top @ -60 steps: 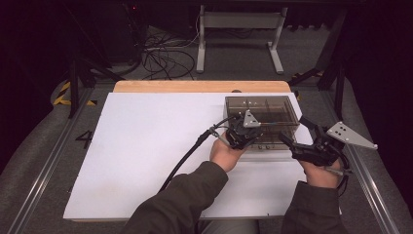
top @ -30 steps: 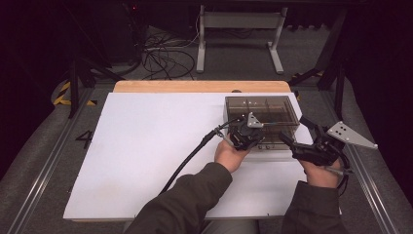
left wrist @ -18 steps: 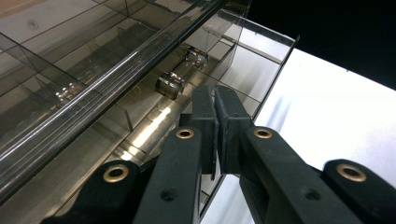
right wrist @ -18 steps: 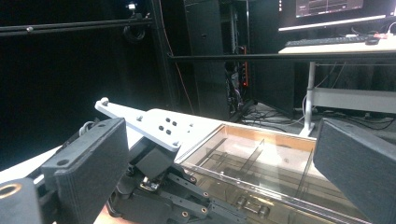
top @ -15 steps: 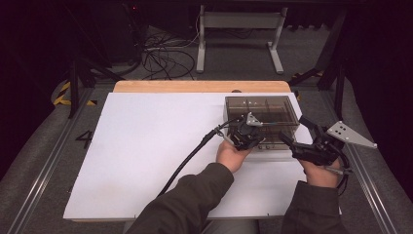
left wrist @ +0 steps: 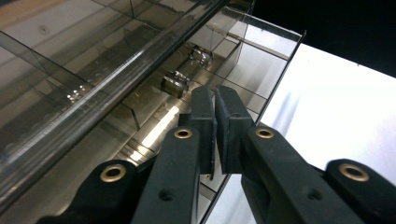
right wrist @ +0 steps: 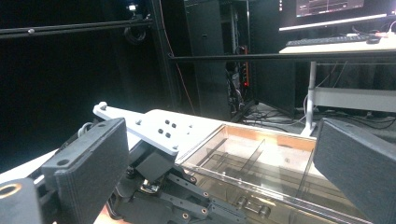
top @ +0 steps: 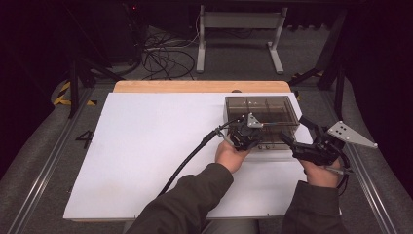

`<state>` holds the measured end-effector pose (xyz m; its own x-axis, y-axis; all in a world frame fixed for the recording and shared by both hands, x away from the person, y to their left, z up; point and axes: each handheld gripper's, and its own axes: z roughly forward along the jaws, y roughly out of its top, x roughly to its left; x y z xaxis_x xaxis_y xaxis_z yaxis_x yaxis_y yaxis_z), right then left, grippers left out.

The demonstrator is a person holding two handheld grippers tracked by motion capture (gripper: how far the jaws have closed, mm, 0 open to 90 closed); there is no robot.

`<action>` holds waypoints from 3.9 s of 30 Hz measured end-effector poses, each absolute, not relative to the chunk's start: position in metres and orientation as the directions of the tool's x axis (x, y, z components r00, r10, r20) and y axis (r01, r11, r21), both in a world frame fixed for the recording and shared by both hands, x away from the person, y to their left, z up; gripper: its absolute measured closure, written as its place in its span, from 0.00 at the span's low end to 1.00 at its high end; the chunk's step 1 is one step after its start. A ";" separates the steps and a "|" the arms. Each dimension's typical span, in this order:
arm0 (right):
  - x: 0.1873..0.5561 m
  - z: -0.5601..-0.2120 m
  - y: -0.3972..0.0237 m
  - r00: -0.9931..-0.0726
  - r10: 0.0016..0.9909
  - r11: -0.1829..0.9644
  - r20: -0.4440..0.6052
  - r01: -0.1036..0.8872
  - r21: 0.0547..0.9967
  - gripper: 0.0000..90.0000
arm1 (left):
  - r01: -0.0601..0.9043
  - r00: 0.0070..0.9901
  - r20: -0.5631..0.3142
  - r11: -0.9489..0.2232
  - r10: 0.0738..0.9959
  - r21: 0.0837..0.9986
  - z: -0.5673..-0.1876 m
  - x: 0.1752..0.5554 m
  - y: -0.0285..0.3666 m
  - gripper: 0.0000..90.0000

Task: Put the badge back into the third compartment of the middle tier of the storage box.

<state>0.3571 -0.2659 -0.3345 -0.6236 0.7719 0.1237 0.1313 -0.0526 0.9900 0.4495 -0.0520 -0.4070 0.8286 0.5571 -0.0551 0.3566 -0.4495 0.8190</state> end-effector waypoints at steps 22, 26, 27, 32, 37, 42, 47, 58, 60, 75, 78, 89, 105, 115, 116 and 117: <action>0.359 -0.336 -0.262 -0.627 0.770 -0.034 0.114 0.137 0.990 0.05 | 0.314 0.812 -0.016 -0.413 0.584 0.855 -0.392 0.439 -0.033 0.73; 0.360 -0.337 -0.261 -0.625 0.772 -0.030 0.111 0.138 0.990 0.05 | 0.303 0.817 -0.008 -0.418 0.577 0.857 -0.390 0.437 -0.028 0.68; 0.359 -0.336 -0.260 -0.625 0.773 -0.030 0.109 0.136 0.990 0.05 | 0.301 0.816 -0.006 -0.417 0.578 0.858 -0.389 0.436 -0.026 0.64; 0.360 -0.336 -0.257 -0.628 0.771 -0.020 0.102 0.135 0.991 0.05 | 0.283 0.819 -0.012 -0.386 0.574 0.878 -0.382 0.432 -0.018 0.61; 0.361 -0.337 -0.254 -0.631 0.769 -0.011 0.100 0.142 0.990 0.05 | 0.263 0.825 -0.012 -0.366 0.565 0.893 -0.375 0.428 -0.012 0.56; 0.361 -0.337 -0.253 -0.629 0.772 -0.005 0.096 0.146 0.989 0.05 | 0.253 0.828 -0.025 -0.333 0.561 0.908 -0.371 0.423 -0.004 0.51; 0.362 -0.338 -0.251 -0.629 0.772 0.002 0.093 0.149 0.989 0.05 | 0.246 0.826 -0.029 -0.314 0.563 0.917 -0.367 0.420 0.004 0.48; 0.362 -0.339 -0.247 -0.632 0.770 0.011 0.088 0.151 0.988 0.05 | 0.234 0.826 -0.022 -0.306 0.564 0.923 -0.365 0.417 0.016 0.41; 0.362 -0.339 -0.248 -0.632 0.770 0.011 0.089 0.152 0.988 0.05 | 0.229 0.825 -0.014 -0.312 0.565 0.922 -0.365 0.416 0.020 0.39; 0.362 -0.338 -0.247 -0.626 0.776 0.009 0.078 0.135 0.991 0.05 | 0.212 0.815 -0.005 -0.290 0.579 0.933 -0.362 0.405 0.046 0.30; 0.361 -0.337 -0.247 -0.625 0.777 0.009 0.070 0.122 0.992 0.05 | 0.207 0.814 -0.002 -0.286 0.581 0.936 -0.361 0.403 0.051 0.28; 0.362 -0.340 -0.243 -0.627 0.776 0.021 0.065 0.128 0.992 0.05 | 0.200 0.810 -0.028 -0.231 0.586 0.952 -0.356 0.393 0.077 0.19; 0.363 -0.343 -0.235 -0.636 0.770 0.036 0.055 0.129 0.991 0.05 | 0.154 0.774 0.012 -0.206 0.633 0.966 -0.351 0.371 0.118 0.10; 0.363 -0.345 -0.229 -0.638 0.769 0.051 0.044 0.129 0.990 0.05 | 0.142 0.741 0.015 -0.179 0.671 0.973 -0.353 0.355 0.159 0.08; 0.363 -0.345 -0.228 -0.638 0.769 0.056 0.038 0.127 0.990 0.05 | 0.141 0.739 0.016 -0.178 0.674 0.974 -0.352 0.354 0.162 0.08; 0.363 -0.345 -0.227 -0.639 0.768 0.058 0.038 0.130 0.990 0.05 | 0.137 0.736 0.016 -0.172 0.677 0.976 -0.351 0.353 0.166 0.08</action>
